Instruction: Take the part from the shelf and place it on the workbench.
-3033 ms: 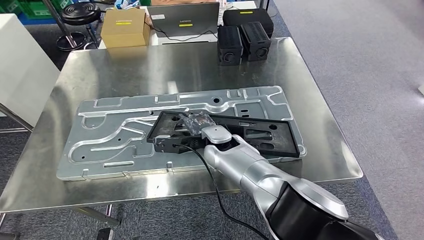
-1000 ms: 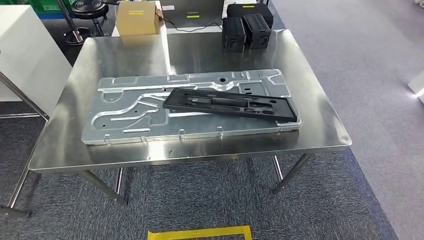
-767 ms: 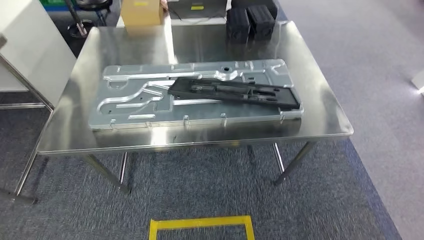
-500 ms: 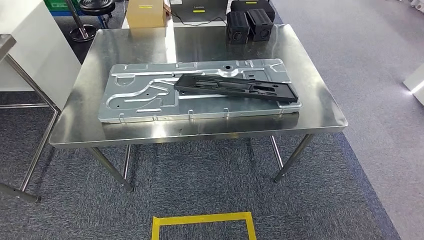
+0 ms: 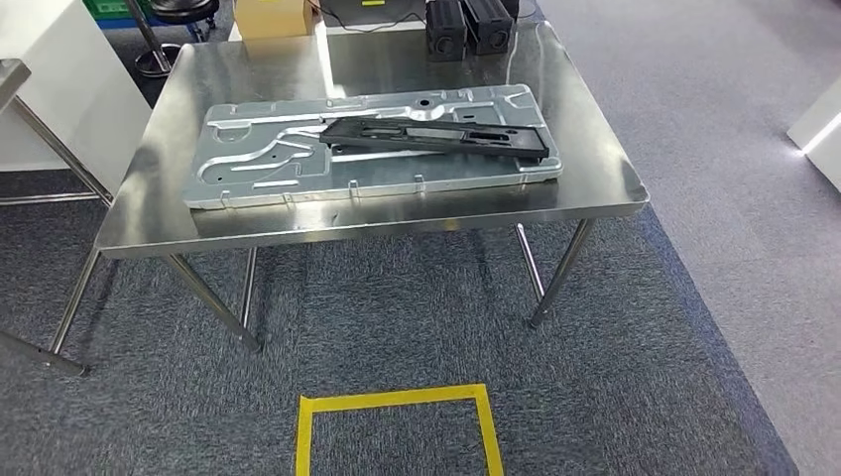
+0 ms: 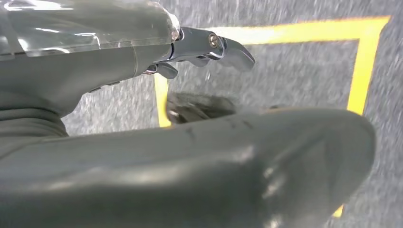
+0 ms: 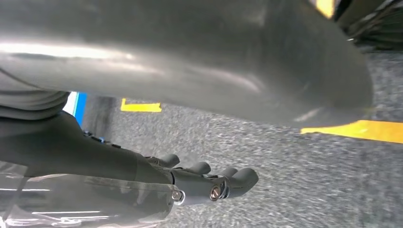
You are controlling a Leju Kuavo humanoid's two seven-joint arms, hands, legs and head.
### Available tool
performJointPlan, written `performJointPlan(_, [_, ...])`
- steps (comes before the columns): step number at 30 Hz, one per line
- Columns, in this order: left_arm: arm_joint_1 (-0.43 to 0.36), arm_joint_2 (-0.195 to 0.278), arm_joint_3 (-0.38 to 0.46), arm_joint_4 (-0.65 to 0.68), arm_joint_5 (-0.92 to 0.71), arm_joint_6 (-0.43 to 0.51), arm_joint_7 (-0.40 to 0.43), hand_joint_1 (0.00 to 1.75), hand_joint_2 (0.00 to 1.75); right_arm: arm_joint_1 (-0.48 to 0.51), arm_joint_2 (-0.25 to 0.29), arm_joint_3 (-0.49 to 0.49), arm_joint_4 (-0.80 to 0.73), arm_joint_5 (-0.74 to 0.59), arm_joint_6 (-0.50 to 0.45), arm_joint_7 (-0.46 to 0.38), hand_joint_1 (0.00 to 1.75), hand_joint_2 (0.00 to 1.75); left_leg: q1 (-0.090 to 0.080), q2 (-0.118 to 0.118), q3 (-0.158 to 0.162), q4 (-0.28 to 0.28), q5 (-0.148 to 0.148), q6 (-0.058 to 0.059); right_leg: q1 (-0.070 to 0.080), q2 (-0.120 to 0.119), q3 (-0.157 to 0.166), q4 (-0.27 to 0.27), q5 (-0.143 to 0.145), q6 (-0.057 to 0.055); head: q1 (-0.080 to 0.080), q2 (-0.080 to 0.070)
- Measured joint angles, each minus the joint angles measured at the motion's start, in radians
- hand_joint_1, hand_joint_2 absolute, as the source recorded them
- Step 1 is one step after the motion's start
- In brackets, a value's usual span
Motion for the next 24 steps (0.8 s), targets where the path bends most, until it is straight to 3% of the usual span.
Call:
performJointPlan(2, [-0.001,0.004,-0.001,0.000,-0.002,0.002,0.000,0.00,0.00,-0.001,0.005,0.005,0.005,0.007,0.006,0.003,0.00,0.00,-0.001,0.000,0.032,0.026,0.039,0.003,0.005,-0.001,-0.039,0.011,0.022,0.000,0.000,0.000])
performJointPlan(4, [-0.003,0.012,-0.002,0.000,-0.006,0.004,-0.001,0.00,0.00,-0.001,0.011,0.012,0.009,0.013,0.012,0.010,0.00,0.00,-0.005,0.000,0.127,-0.072,0.081,0.011,0.006,-0.001,-0.078,0.028,0.039,0.004,0.000,0.000])
performJointPlan(6, [-0.007,0.022,-0.004,-0.001,-0.008,0.004,-0.007,0.00,0.00,-0.002,0.018,0.018,0.013,0.019,0.018,0.023,0.00,0.00,-0.012,0.000,0.235,-0.221,0.058,0.020,0.007,-0.002,-0.104,0.047,0.054,0.012,0.000,0.000])
performJointPlan(7, [-0.009,0.026,-0.005,-0.001,-0.009,0.004,-0.011,0.00,0.00,-0.003,0.021,0.021,0.014,0.021,0.020,0.030,0.00,0.00,-0.015,0.000,0.263,-0.268,0.041,0.025,0.007,-0.003,-0.111,0.052,0.062,0.017,0.000,0.000])
performJointPlan(8, [-0.009,0.028,-0.006,-0.001,-0.009,0.004,-0.014,0.00,0.00,-0.003,0.023,0.023,0.015,0.024,0.023,0.037,0.00,0.00,-0.018,0.000,0.272,-0.292,0.035,0.029,0.006,-0.005,-0.116,0.054,0.071,0.022,0.000,0.000])
performJointPlan(10, [-0.009,0.032,-0.007,-0.001,-0.010,0.004,-0.020,0.00,0.00,-0.004,0.025,0.026,0.018,0.028,0.026,0.048,0.00,0.00,-0.016,0.003,0.258,-0.297,0.052,0.043,0.001,-0.002,-0.123,0.061,0.068,0.034,0.001,0.000])
performJointPlan(11, [-0.009,0.033,-0.007,-0.001,-0.010,0.004,-0.022,0.00,0.00,-0.004,0.026,0.028,0.019,0.030,0.027,0.052,0.00,0.00,-0.014,0.005,0.249,-0.299,0.065,0.050,-0.002,0.001,-0.130,0.082,0.040,0.039,0.001,0.000])
performJointPlan(14, [-0.009,0.039,-0.007,-0.001,-0.011,0.005,-0.028,0.00,0.00,-0.005,0.027,0.034,0.020,0.034,0.027,0.049,0.00,0.00,-0.015,0.008,0.208,-0.299,0.102,0.060,-0.011,0.006,-0.165,0.232,-0.104,0.055,0.004,0.000])
performJointPlan(15, [-0.009,0.040,-0.007,-0.001,-0.011,0.006,-0.028,0.00,0.00,-0.005,0.027,0.036,0.020,0.036,0.027,0.043,0.00,0.00,-0.016,0.008,0.191,-0.298,0.114,0.060,-0.014,0.006,-0.170,0.284,-0.125,0.059,0.004,0.000])
performJointPlan(16, [-0.009,0.041,-0.007,-0.001,-0.011,0.006,-0.029,0.00,0.00,-0.006,0.027,0.040,0.020,0.038,0.028,0.036,0.00,0.00,-0.016,0.009,0.173,-0.295,0.126,0.058,-0.018,0.006,-0.165,0.316,-0.119,0.063,0.004,0.000])
performJointPlan(17, [-0.009,0.043,-0.007,-0.001,-0.011,0.006,-0.029,0.00,0.00,-0.006,0.027,0.043,0.020,0.041,0.028,0.028,0.00,0.00,-0.016,0.009,0.154,-0.290,0.138,0.055,-0.022,0.006,-0.147,0.318,-0.093,0.066,0.004,0.000])
performJointPlan(19, [-0.009,0.045,-0.008,-0.001,-0.012,0.007,-0.029,0.00,0.00,-0.009,0.028,0.050,0.020,0.047,0.027,0.014,0.00,0.00,-0.015,0.008,0.118,-0.278,0.158,0.048,-0.030,0.007,-0.061,0.230,-0.041,0.068,0.004,0.000])
performJointPlan(21, [-0.008,0.047,-0.008,-0.001,-0.012,0.008,-0.030,0.00,0.00,-0.016,0.028,0.056,0.020,0.051,0.025,0.004,0.00,0.00,-0.016,0.008,0.095,-0.267,0.174,0.038,-0.028,0.009,0.048,0.082,-0.055,0.065,0.003,0.000])
performJointPlan(22, [-0.008,0.049,-0.008,-0.001,-0.012,0.008,-0.030,0.00,0.00,-0.020,0.029,0.058,0.021,0.052,0.025,0.001,0.00,0.00,-0.014,0.008,0.090,-0.266,0.182,0.031,-0.024,0.010,0.083,0.027,-0.071,0.060,0.002,0.000])
performJointPlan(24, [-0.008,0.052,-0.008,-0.002,-0.012,0.008,-0.031,0.00,0.00,-0.023,0.031,0.061,0.021,0.052,0.022,-0.002,0.00,0.00,-0.009,0.008,0.084,-0.267,0.201,0.016,-0.014,0.010,0.092,-0.012,-0.074,0.046,0.004,0.000])
